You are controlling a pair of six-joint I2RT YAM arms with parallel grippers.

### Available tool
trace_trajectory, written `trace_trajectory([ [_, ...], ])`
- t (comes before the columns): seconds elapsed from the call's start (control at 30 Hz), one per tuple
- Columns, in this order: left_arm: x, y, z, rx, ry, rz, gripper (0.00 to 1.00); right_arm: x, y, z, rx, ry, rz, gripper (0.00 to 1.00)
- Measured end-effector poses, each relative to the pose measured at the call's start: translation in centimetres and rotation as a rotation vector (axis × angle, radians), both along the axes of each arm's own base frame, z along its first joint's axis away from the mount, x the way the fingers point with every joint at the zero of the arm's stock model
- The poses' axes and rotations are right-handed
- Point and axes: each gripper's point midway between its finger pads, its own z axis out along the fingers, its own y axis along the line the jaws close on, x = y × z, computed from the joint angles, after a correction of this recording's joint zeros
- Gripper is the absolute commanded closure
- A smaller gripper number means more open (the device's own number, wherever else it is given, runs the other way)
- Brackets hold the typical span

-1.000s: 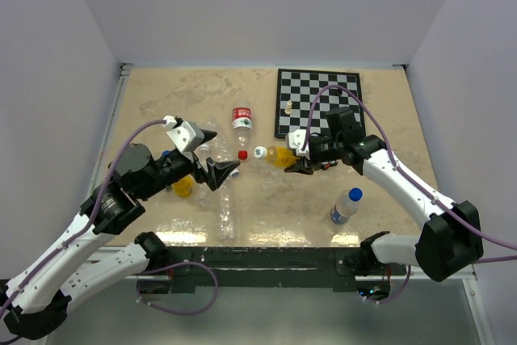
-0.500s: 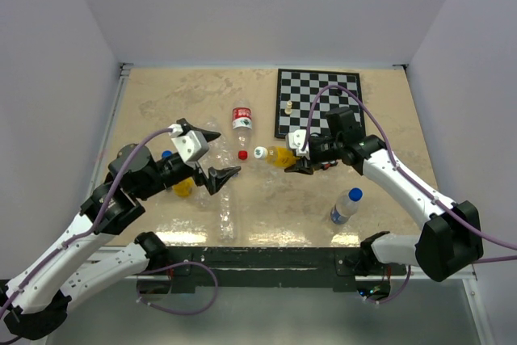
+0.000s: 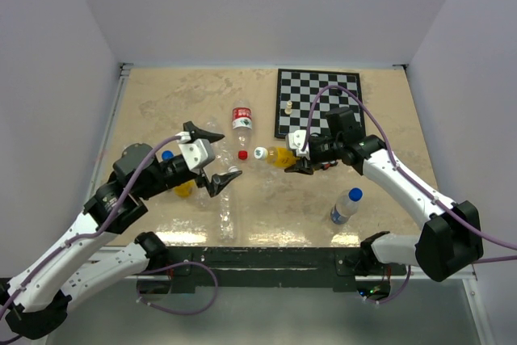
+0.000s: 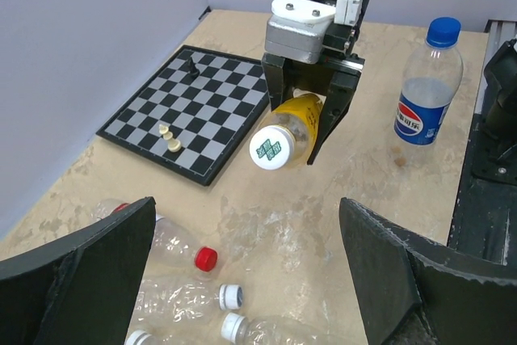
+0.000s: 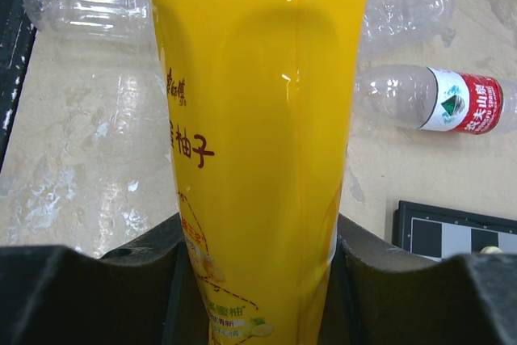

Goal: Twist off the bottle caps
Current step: Unscrew the bottle cap from the plastic bottle.

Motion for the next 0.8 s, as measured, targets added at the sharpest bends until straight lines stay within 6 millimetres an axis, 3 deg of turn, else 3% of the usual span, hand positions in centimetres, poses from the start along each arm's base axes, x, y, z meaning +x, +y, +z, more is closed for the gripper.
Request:
trace_trajectory([
  [0.8, 0.3, -0.3, -1.7, 0.090, -0.074, -0.040, 0.01, -0.2, -0.1, -0.2, -0.006, 0.008, 0.002, 1.00],
])
